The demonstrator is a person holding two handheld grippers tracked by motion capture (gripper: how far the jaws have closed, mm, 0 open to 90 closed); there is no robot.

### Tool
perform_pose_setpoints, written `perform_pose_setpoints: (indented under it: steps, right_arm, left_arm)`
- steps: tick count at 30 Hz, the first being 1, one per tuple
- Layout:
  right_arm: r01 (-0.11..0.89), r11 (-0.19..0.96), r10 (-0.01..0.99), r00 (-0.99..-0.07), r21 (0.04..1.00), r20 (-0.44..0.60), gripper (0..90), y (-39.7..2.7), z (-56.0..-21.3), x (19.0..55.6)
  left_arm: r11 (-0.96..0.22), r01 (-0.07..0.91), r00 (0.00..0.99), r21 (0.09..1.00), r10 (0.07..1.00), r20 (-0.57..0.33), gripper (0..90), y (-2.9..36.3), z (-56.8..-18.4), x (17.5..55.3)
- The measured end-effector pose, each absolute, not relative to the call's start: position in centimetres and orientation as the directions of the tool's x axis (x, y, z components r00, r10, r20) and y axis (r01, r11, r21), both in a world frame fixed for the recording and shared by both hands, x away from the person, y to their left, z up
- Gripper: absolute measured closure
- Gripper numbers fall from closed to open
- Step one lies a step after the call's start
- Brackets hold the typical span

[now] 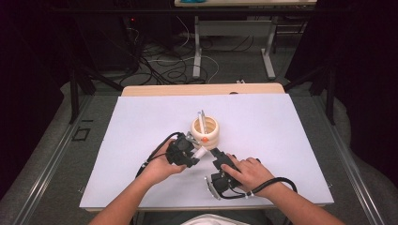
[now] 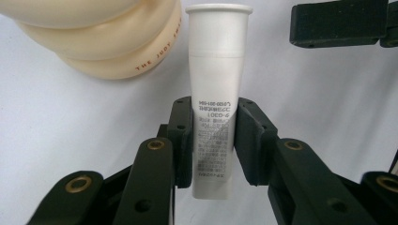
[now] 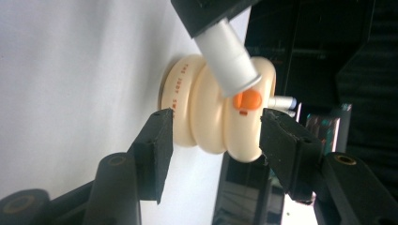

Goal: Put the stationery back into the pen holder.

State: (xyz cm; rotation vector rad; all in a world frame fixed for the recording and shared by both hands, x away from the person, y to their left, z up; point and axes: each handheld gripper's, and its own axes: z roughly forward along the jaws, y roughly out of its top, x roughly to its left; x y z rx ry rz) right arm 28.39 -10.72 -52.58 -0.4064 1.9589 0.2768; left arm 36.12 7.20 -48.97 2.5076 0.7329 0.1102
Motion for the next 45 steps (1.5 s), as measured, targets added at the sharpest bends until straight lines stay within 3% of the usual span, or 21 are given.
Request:
perform_pose_setpoints:
  steps: [13,15,23,24,25,26,29,45]
  right_arm:
    - [-0.172,0.932,0.172,-0.567,0.320,-0.805,25.5,-12.3,-51.8,29.9]
    - [-0.117,0.937,0.201,-0.590,0.329,-0.782,22.5,-12.5,-51.5,29.9]
    - [-0.050,0.881,0.341,-0.621,0.470,-0.706,15.8,-13.6,-51.9,30.9]
    - [0.017,0.901,0.337,-0.657,0.433,-0.675,15.3,-13.8,-51.4,30.8]
    - [-0.025,0.857,0.383,-0.638,0.515,-0.668,15.2,-13.9,-51.9,31.2]
    - [0.068,0.892,0.373,-0.669,0.447,-0.643,15.0,-14.1,-51.1,30.8]
    - [0.051,0.845,0.428,-0.660,0.532,-0.617,14.2,-14.5,-51.5,31.2]
    - [0.204,0.704,0.605,-0.674,0.680,-0.425,0.0,-16.1,-51.2,32.2]
  left_arm:
    - [-0.668,0.474,0.842,0.574,0.534,-0.073,70.2,7.9,-48.2,36.2]
    - [-0.656,0.475,0.839,0.586,0.538,-0.079,70.2,8.0,-48.0,36.2]
    - [-0.601,0.467,0.831,0.648,0.550,-0.089,70.1,8.3,-46.9,36.6]
    - [-0.596,0.464,0.831,0.656,0.549,-0.089,70.1,8.4,-46.8,36.6]
    - [-0.583,0.465,0.826,0.666,0.556,-0.090,70.1,8.4,-46.7,36.6]
    - [-0.578,0.460,0.826,0.674,0.556,-0.088,70.1,8.4,-46.5,36.7]
    - [-0.556,0.463,0.819,0.690,0.566,-0.094,70.1,8.4,-46.2,36.9]
    - [-0.442,0.456,0.787,0.773,0.605,-0.118,70.1,7.7,-44.5,38.2]
